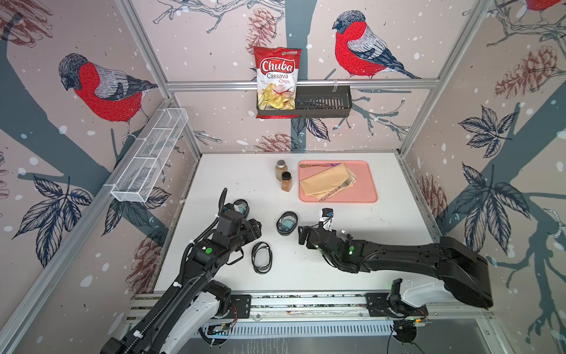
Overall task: Pack away charging kits
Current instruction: Adjust the storage bag at the center of the board, then pick up the storage bag at the center of the board.
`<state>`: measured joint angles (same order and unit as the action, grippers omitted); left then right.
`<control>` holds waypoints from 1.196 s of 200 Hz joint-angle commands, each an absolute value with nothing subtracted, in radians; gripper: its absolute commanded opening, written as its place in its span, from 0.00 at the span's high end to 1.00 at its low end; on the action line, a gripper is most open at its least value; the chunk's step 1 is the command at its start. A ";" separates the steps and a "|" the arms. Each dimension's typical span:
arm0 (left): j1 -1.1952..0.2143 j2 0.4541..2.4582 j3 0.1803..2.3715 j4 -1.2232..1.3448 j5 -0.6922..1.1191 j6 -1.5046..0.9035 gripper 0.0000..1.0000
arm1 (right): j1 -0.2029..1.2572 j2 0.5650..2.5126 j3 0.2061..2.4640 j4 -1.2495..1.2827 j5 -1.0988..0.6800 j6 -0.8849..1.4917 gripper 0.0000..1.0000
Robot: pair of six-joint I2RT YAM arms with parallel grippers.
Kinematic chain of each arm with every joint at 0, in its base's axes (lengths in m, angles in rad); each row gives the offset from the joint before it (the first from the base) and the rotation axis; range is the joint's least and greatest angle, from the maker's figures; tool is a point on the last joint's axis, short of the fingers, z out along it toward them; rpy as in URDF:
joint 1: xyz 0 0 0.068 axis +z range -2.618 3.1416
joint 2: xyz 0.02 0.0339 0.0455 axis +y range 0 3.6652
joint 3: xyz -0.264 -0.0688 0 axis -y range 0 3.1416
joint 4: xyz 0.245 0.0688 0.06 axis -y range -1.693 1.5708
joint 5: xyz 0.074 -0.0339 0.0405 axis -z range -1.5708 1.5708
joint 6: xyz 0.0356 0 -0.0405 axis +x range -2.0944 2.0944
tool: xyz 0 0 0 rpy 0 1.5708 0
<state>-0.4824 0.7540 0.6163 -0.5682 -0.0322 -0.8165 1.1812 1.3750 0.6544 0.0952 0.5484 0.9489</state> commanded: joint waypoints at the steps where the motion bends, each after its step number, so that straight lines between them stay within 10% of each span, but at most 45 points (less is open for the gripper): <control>1: -0.564 0.769 0.650 -0.687 -0.165 -0.875 0.26 | 1.167 1.321 0.637 0.073 0.635 0.955 0.01; 90: -0.911 0.933 0.724 -0.783 -0.300 -1.033 0.30 | 1.099 1.043 0.468 0.097 0.554 0.874 0.01; 239: -0.944 1.266 0.731 -0.732 -0.275 -1.006 0.40 | 1.060 1.014 0.379 0.094 0.515 0.902 0.01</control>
<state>-0.9394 1.2331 0.7341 -0.7425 -0.2634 -1.0126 1.0641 0.9966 0.3809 0.0673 0.5369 0.8967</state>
